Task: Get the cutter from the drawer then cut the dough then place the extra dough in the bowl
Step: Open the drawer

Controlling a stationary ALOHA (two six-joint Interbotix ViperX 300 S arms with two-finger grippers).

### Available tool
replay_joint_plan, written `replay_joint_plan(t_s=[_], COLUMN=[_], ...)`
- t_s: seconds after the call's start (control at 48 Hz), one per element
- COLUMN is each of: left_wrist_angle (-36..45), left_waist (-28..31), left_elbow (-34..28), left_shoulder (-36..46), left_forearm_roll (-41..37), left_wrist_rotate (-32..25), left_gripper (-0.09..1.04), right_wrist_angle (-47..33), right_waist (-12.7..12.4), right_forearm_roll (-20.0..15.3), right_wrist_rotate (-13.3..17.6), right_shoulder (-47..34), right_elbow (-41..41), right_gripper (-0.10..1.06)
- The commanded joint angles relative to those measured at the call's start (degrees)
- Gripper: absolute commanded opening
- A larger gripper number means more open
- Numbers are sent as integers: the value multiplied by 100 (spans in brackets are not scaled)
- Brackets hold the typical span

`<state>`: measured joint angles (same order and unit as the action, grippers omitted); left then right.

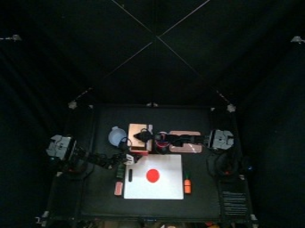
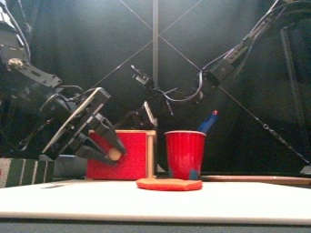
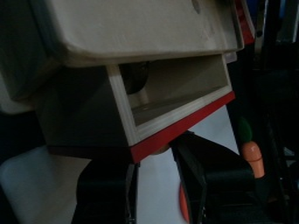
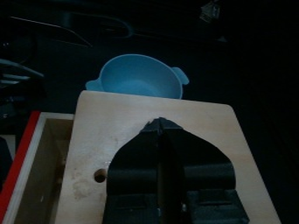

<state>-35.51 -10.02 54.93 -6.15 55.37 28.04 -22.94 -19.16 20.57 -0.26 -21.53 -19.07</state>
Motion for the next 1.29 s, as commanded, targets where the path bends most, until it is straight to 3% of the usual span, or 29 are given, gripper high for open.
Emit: replay_joint_plan(t_s=[0.021, 1.292], left_wrist_angle=[105, 413], left_waist=[-193, -756], left_elbow=[-18, -79], left_shoulder=[18, -9], left_forearm_roll=[-9, -18], left_wrist_rotate=[0, -18], left_gripper=[55, 56], right_wrist_angle=[44, 44], right_waist=[-62, -132], right_forearm_roll=[9, 9], right_wrist_rotate=[-9, -9], right_shoulder=[105, 114], right_elbow=[-35, -53], right_gripper=[-3, -3])
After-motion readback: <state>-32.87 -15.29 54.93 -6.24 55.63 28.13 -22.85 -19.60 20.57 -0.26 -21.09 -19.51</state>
